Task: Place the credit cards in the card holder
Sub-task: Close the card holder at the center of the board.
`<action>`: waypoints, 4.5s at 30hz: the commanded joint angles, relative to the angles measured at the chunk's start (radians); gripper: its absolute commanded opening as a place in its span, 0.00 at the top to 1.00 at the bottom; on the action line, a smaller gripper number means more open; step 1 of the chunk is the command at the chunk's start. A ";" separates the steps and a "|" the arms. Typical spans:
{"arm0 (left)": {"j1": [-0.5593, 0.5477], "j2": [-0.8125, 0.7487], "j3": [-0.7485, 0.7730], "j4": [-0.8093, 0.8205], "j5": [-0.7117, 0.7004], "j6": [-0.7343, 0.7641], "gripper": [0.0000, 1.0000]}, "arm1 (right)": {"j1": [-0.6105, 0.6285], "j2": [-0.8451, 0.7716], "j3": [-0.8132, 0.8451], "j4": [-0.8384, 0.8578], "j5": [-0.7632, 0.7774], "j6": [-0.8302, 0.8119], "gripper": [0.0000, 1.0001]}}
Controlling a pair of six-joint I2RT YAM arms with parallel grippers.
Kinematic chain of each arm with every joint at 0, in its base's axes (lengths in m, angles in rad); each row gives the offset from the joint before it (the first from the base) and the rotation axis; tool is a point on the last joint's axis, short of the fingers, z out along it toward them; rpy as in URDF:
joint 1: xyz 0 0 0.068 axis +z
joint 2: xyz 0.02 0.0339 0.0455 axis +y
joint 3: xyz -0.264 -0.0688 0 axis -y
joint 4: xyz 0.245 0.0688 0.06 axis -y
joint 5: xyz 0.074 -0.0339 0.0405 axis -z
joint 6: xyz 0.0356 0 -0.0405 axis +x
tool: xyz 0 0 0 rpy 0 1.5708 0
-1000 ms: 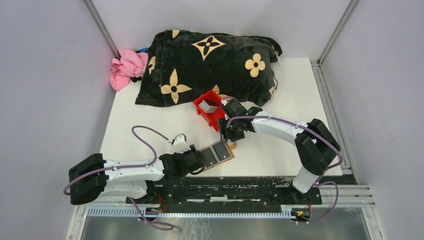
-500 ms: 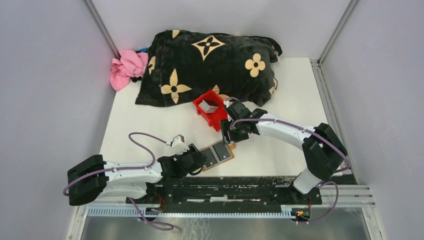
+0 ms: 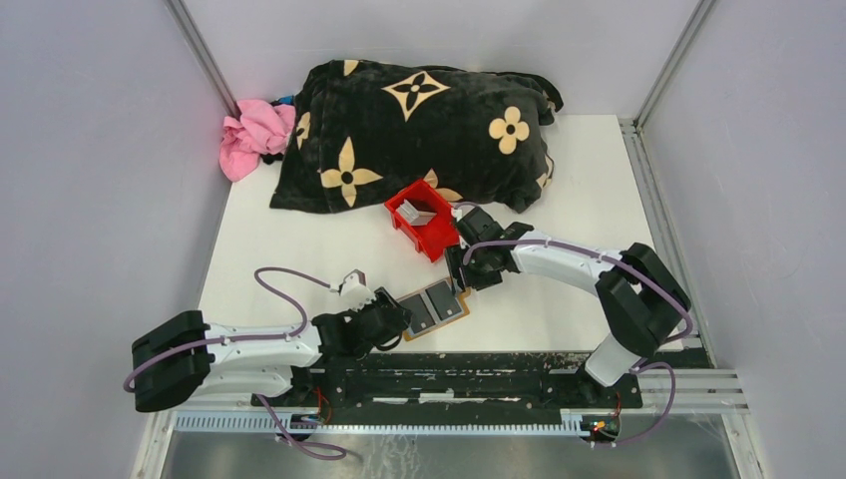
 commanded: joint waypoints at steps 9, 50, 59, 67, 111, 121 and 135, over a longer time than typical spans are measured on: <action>-0.003 -0.013 -0.008 -0.021 -0.047 -0.022 0.42 | -0.006 0.094 0.042 0.076 -0.017 -0.013 0.42; 0.044 0.091 0.128 0.407 -0.026 0.310 0.40 | -0.009 0.070 0.044 0.058 -0.015 0.021 0.52; 0.060 0.182 0.202 0.440 0.020 0.354 0.41 | -0.031 0.019 0.039 0.045 0.017 0.016 0.50; 0.069 0.250 0.243 0.453 0.074 0.373 0.41 | -0.061 -0.002 0.022 0.047 0.019 0.013 0.49; 0.079 0.459 0.186 0.587 0.140 0.298 0.44 | -0.088 -0.139 -0.016 -0.028 0.058 0.031 0.51; 0.091 0.470 0.163 0.614 0.136 0.265 0.44 | -0.022 -0.248 -0.104 0.030 0.004 0.122 0.68; 0.098 0.443 0.160 0.492 0.121 0.133 0.45 | 0.116 -0.219 -0.152 0.148 0.028 0.247 0.99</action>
